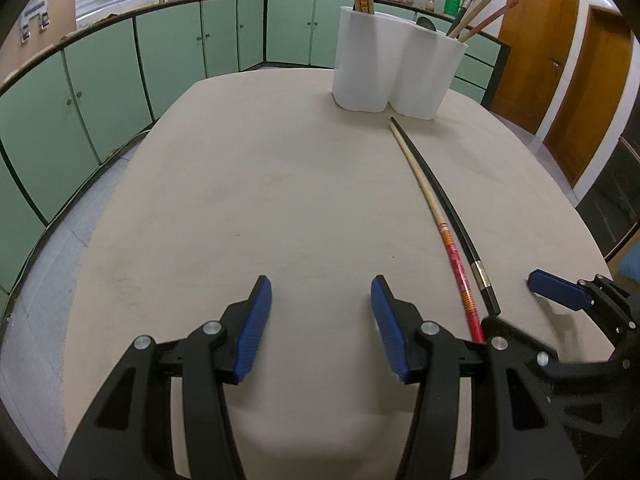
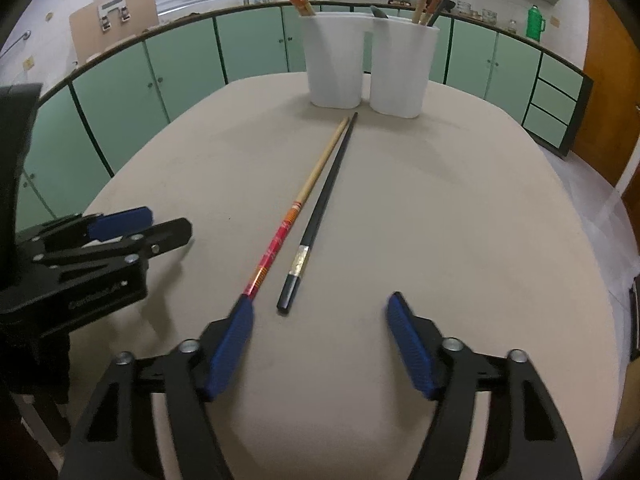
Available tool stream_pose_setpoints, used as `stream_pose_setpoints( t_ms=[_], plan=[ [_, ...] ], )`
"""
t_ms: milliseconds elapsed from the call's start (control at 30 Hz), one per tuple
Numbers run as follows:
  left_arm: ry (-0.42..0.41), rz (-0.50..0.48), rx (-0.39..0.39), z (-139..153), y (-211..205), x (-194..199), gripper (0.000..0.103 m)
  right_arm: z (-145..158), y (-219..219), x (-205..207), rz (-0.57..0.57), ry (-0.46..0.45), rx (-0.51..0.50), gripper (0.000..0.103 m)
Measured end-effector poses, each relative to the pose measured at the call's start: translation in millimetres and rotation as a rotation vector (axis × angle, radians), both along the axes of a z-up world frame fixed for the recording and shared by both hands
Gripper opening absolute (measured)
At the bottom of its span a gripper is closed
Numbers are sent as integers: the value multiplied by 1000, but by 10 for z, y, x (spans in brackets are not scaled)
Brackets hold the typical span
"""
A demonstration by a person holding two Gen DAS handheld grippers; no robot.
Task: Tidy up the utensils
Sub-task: 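Grasp the black chopstick with the right tool while the left tool grasps the red-patterned chopstick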
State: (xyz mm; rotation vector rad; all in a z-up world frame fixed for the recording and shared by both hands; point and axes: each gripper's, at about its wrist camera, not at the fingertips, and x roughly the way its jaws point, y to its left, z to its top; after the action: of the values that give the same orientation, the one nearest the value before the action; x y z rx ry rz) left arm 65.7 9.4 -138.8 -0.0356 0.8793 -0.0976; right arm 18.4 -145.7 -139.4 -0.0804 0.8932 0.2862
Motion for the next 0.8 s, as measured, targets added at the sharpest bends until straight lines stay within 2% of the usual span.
stream_pose_setpoints(
  t_ms=[100, 167, 267, 433, 800],
  plan=[
    [0, 5, -1, -3, 10, 7, 51, 6, 46, 17, 4, -4, -3, 41],
    [-2, 6, 2, -1, 4, 9, 51, -1, 90, 17, 12, -10, -12, 33],
    [-4, 2, 6, 4, -10, 14, 51, -4, 130, 2, 35, -10, -4, 11],
    [-7, -24, 5, 28, -101, 3, 51, -7, 62, 16, 36, 2, 29, 8],
    [-21, -109, -13, 67, -557, -77, 51, -3, -486, -5, -86, -9, 46, 6]
  ],
)
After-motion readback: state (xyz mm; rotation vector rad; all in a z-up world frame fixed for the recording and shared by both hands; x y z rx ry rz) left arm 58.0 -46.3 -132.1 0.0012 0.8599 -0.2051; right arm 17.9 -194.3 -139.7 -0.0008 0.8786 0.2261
